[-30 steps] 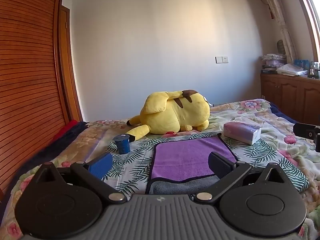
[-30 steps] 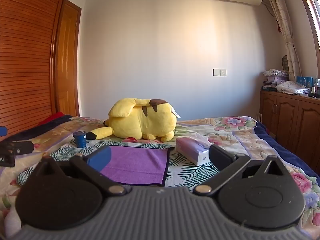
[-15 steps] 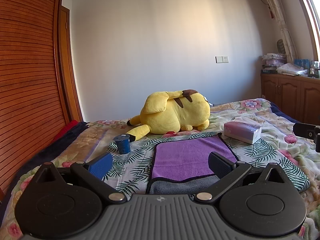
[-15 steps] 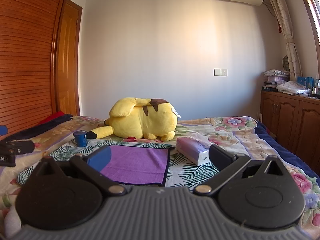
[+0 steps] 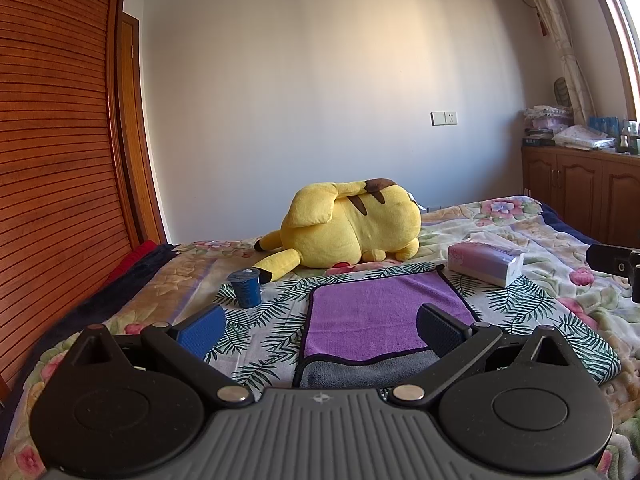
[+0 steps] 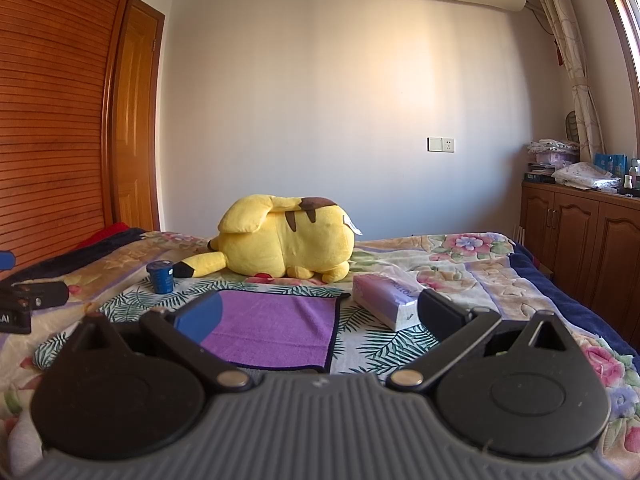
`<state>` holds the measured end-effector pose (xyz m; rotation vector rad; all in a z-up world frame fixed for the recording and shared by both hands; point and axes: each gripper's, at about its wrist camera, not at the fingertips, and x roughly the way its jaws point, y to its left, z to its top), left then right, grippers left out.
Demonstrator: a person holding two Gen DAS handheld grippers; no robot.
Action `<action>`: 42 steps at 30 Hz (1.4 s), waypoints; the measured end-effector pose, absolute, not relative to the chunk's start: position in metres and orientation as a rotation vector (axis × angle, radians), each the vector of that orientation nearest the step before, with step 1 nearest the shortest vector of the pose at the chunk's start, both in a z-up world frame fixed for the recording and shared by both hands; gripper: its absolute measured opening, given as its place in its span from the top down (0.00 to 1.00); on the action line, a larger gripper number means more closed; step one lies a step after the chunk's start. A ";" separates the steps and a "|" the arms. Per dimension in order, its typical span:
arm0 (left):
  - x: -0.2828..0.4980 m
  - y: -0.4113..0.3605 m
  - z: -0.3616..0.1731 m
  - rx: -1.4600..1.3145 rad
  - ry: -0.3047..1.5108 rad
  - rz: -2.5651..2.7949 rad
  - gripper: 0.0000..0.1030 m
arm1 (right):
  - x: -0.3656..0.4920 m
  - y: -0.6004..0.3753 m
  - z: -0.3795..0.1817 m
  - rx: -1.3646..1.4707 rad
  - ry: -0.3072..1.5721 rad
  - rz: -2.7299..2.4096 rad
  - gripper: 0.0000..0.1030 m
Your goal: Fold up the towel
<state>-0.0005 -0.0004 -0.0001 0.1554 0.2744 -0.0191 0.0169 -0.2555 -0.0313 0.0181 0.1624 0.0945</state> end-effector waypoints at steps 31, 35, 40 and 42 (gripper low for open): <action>0.000 -0.001 0.000 0.158 0.276 -0.019 0.00 | 0.017 -0.255 -0.031 0.017 0.163 0.094 0.00; 0.004 0.003 0.001 0.159 0.280 -0.021 0.00 | 0.016 -0.255 -0.030 0.016 0.165 0.094 0.00; 0.003 0.006 -0.010 0.162 0.298 -0.023 0.00 | 0.017 -0.255 -0.034 0.017 0.174 0.093 0.00; 0.003 0.006 -0.011 0.162 0.308 -0.025 0.00 | 0.017 -0.255 -0.033 0.017 0.179 0.093 0.00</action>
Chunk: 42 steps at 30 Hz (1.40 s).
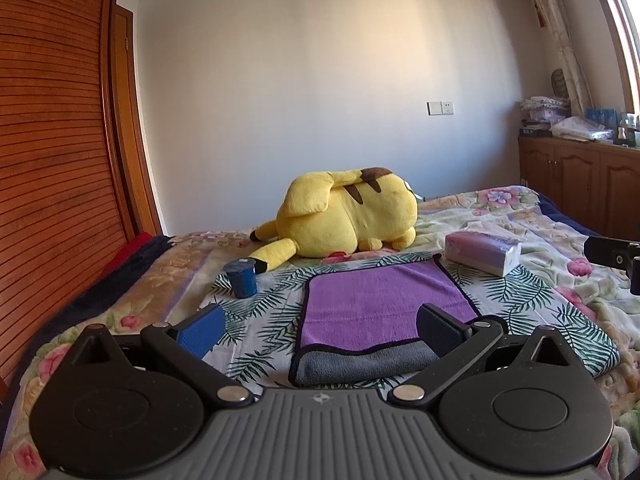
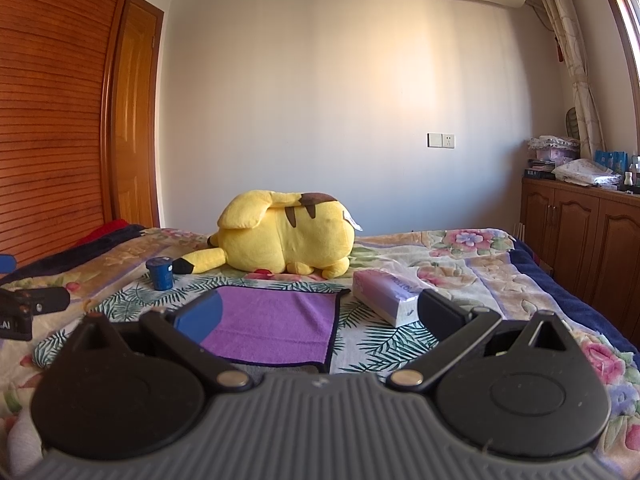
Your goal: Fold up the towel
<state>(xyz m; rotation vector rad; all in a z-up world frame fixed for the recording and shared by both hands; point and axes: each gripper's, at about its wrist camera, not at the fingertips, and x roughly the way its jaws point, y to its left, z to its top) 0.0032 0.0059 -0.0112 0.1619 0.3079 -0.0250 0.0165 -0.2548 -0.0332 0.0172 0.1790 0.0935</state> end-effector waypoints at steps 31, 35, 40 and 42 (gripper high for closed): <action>0.032 0.000 -0.027 0.192 0.485 -0.034 0.00 | 0.046 -0.244 -0.043 -0.027 0.271 0.114 0.00; 0.041 0.004 -0.028 0.181 0.501 -0.031 0.00 | 0.052 -0.242 -0.046 -0.029 0.285 0.116 0.00; 0.051 0.006 -0.030 0.189 0.508 -0.031 0.00 | 0.060 -0.242 -0.049 -0.030 0.297 0.119 0.00; 0.055 0.006 -0.031 0.193 0.511 -0.034 0.00 | 0.064 -0.242 -0.050 -0.028 0.301 0.120 0.00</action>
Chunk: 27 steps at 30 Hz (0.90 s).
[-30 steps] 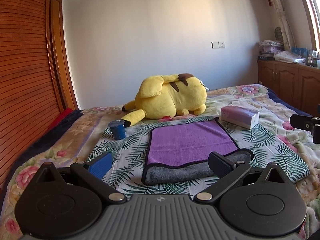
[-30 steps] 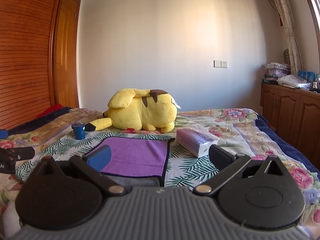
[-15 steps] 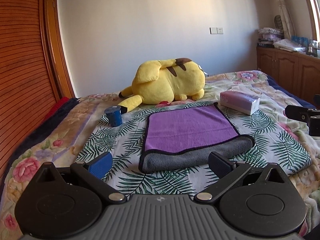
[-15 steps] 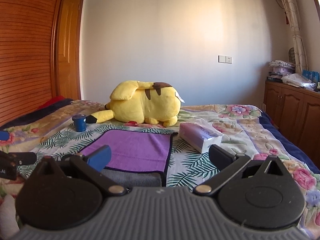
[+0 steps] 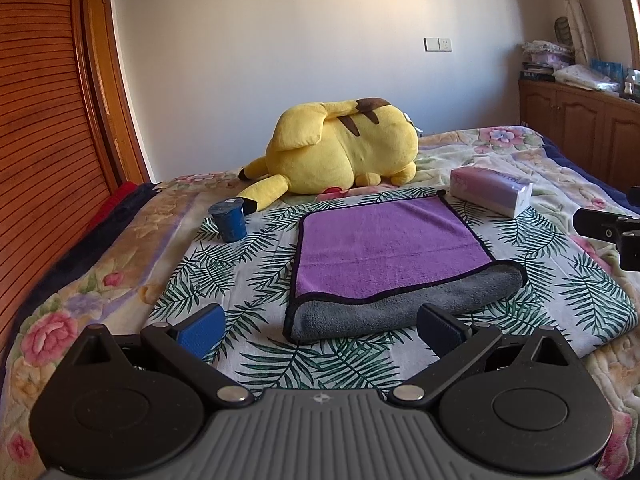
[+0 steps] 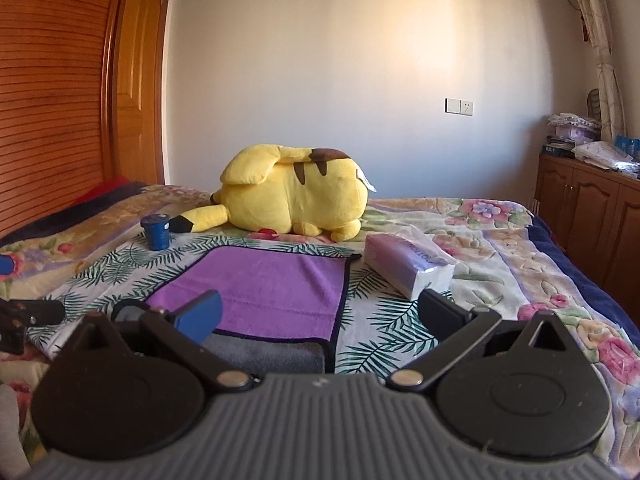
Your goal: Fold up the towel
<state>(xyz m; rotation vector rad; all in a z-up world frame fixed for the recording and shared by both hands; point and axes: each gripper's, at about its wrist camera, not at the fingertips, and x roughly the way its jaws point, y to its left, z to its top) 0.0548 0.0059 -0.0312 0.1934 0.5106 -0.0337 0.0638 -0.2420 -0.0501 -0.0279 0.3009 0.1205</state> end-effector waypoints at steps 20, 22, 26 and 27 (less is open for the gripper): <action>0.102 0.016 -0.043 0.188 0.568 -0.042 0.00 | 0.104 -0.237 -0.061 -0.009 0.351 0.154 0.00; 0.107 0.018 -0.045 0.191 0.573 -0.042 0.00 | 0.108 -0.237 -0.062 -0.007 0.356 0.158 0.00; 0.119 0.024 -0.047 0.177 0.581 -0.038 0.00 | 0.118 -0.236 -0.065 -0.008 0.365 0.164 0.00; 0.122 0.026 -0.048 0.170 0.587 -0.037 0.00 | 0.121 -0.237 -0.066 -0.007 0.368 0.168 0.00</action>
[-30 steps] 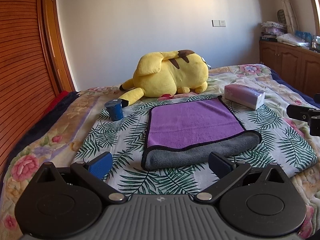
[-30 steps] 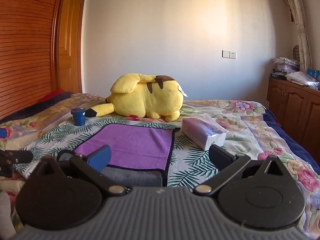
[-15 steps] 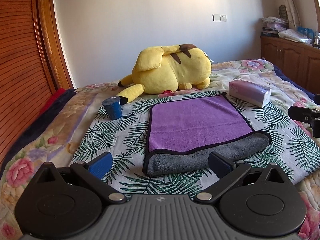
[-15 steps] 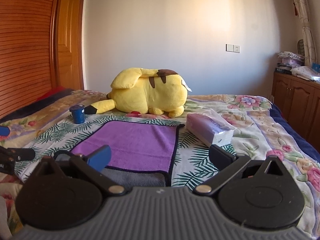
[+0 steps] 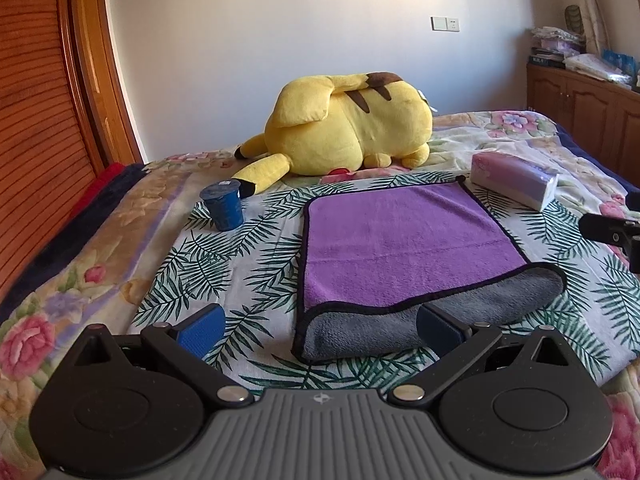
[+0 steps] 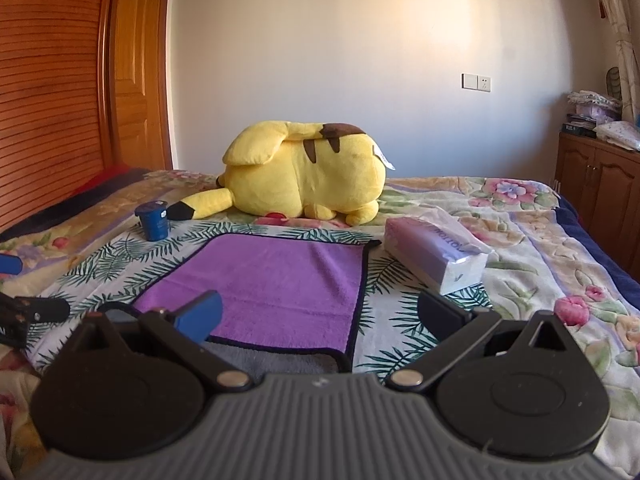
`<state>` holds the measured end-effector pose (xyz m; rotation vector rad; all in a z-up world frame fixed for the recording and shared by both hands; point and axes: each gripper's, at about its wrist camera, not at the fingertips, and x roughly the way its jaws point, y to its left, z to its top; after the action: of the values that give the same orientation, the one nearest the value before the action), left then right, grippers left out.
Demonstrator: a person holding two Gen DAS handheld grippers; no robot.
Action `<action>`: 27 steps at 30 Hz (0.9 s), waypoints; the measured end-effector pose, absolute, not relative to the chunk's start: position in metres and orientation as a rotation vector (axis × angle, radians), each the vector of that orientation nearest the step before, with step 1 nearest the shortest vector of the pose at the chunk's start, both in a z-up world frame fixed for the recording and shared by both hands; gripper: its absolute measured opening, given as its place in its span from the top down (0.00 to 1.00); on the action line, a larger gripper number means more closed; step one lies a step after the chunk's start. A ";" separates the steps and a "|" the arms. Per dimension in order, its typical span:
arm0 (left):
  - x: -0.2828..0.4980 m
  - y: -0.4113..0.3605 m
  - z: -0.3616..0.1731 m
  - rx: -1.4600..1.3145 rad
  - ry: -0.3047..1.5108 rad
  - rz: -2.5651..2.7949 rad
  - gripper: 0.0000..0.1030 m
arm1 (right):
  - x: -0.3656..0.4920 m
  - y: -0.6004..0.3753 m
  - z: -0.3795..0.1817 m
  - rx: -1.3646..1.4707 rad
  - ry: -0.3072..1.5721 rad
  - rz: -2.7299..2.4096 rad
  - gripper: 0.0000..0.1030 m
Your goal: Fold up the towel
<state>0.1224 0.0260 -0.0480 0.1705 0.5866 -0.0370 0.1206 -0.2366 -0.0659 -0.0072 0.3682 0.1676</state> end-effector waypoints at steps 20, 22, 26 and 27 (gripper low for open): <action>0.175 0.051 -0.075 0.173 0.656 -0.043 0.12 | 0.161 -0.234 -0.085 -0.021 0.446 0.198 0.00; 0.179 0.052 -0.077 0.174 0.659 -0.044 0.14 | 0.165 -0.234 -0.088 -0.026 0.460 0.197 0.00; 0.185 0.054 -0.081 0.172 0.667 -0.054 0.18 | 0.172 -0.235 -0.093 -0.031 0.484 0.196 0.00; 0.187 0.055 -0.082 0.173 0.668 -0.058 0.19 | 0.174 -0.235 -0.094 -0.032 0.489 0.196 0.00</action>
<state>0.1867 0.0548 -0.0824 0.1727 0.6683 -0.0580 0.1736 -0.2350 -0.0944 -0.0317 0.4891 0.1964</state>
